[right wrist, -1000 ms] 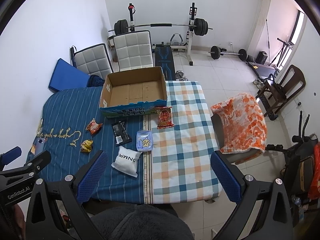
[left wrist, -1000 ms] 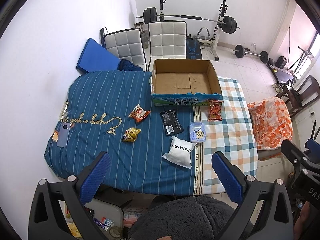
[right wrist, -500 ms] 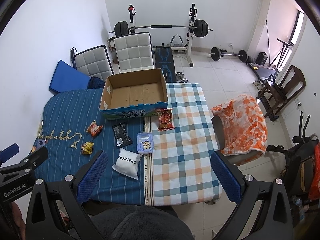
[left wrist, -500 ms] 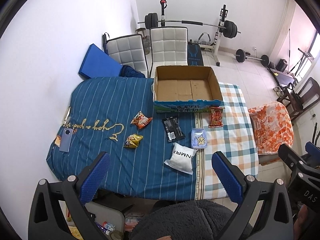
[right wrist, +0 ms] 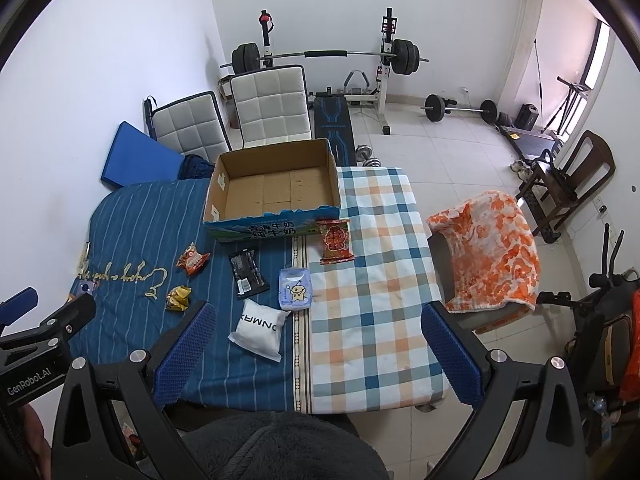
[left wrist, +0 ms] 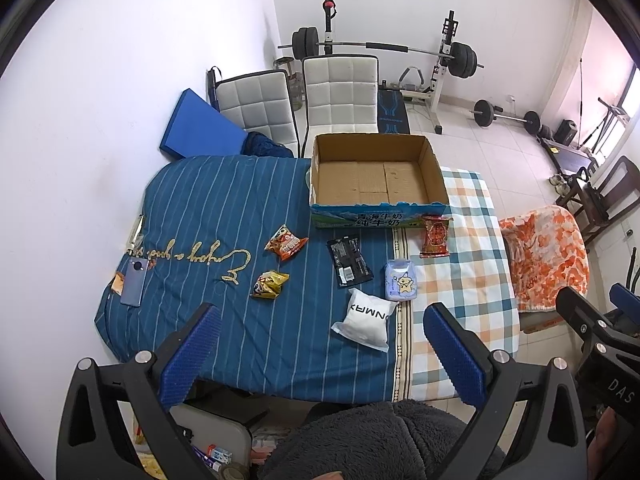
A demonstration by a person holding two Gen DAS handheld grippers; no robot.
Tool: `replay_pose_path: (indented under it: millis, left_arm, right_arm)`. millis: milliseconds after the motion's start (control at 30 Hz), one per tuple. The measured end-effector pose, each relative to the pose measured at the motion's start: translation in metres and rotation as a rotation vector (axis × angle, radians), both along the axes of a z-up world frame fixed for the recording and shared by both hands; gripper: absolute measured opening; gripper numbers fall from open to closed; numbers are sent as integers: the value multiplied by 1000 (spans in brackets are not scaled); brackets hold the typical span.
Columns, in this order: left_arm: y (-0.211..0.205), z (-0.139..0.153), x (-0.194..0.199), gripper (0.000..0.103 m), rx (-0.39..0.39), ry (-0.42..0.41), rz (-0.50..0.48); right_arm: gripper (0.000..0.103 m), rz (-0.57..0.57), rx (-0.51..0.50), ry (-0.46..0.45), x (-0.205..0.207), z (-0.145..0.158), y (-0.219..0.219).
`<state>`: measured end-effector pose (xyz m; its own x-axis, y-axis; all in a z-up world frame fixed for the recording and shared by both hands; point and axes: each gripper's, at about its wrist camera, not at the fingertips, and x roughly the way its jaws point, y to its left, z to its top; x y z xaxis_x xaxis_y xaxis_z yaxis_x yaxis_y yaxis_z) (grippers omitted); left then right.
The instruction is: Organize snacks
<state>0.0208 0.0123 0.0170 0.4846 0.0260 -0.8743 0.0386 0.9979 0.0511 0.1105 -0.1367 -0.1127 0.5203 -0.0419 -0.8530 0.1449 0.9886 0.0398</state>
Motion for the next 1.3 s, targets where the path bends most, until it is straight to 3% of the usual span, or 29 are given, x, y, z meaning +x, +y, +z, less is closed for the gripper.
replay_pose_path:
  millis: [200, 367, 533, 667, 733, 867, 1033, 1300]
  left_arm:
    - [3, -6, 4, 103, -3, 8, 3]
    - [17, -45, 25, 103, 19, 57, 47]
    - [38, -104, 45, 103, 42, 151, 117]
    - [55, -161, 58, 103, 63, 231, 163]
    - [58, -193, 67, 103, 52, 291, 166]
    - [42, -255, 89, 103, -22, 395, 91]
    - [0, -326, 117, 103, -97, 532, -20]
    - [-69, -405, 130, 103, -70, 712, -155]
  right_arm:
    - [103, 7, 11, 14, 8, -7, 4]
    - [103, 39, 21, 58, 29, -44, 7]
    - [103, 108, -14, 169, 68, -118, 17]
    - [103, 196, -61, 307, 102, -199, 38]
    - [103, 202, -36, 397, 117, -244, 45]
    - [103, 169, -8, 517, 139, -317, 43]
    - [103, 116, -17, 613, 152, -380, 20]
    - [103, 36, 11, 700, 144, -422, -35]
